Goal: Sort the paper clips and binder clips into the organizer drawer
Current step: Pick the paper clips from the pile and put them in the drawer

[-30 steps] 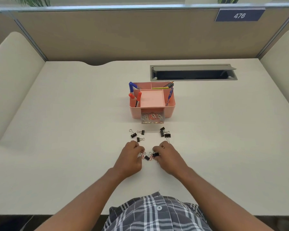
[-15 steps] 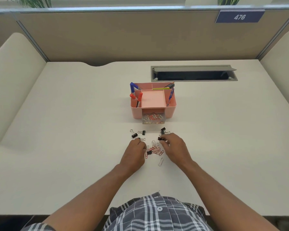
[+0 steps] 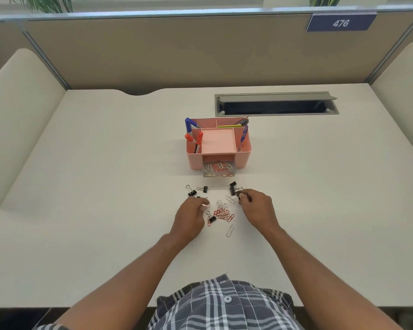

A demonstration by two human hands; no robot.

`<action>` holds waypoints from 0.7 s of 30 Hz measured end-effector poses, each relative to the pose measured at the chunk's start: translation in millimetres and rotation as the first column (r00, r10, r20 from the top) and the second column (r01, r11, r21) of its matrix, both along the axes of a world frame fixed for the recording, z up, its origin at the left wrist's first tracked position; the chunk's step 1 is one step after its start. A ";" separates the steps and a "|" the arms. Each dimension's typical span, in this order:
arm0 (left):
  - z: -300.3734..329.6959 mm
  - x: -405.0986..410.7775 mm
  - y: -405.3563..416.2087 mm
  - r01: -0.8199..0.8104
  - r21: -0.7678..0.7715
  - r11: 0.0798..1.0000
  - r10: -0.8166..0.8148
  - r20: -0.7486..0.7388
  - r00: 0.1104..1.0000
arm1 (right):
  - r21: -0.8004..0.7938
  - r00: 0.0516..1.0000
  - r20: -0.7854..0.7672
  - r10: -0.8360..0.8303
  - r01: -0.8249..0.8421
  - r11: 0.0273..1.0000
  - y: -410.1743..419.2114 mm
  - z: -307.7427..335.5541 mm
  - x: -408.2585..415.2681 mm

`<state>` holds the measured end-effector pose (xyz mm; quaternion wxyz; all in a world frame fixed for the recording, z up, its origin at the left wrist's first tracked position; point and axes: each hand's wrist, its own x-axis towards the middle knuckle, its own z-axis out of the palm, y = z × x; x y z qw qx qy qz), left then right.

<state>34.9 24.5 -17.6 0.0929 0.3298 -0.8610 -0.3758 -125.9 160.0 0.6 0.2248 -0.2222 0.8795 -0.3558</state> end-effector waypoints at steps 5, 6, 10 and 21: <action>9.8 -9.8 -4.1 -0.045 0.032 0.998 0.046 -0.032 0.998 | 0.072 0.999 -0.015 -0.041 0.042 0.997 5.2 -7.7 -1.5; 10.3 -11.6 -5.1 -0.066 0.038 0.997 0.068 -0.033 0.997 | 0.084 0.999 -0.035 -0.036 0.039 0.996 5.0 -9.3 -0.4; 11.1 -15.6 -10.7 -0.140 0.080 0.987 0.142 -0.031 0.989 | 0.167 0.992 -0.124 -0.010 0.030 0.986 6.0 -12.6 1.5; 11.5 4.7 9.1 -0.060 -0.071 0.996 0.066 0.078 0.995 | 0.335 0.861 -0.256 0.441 -0.348 0.875 -11.0 -2.4 27.2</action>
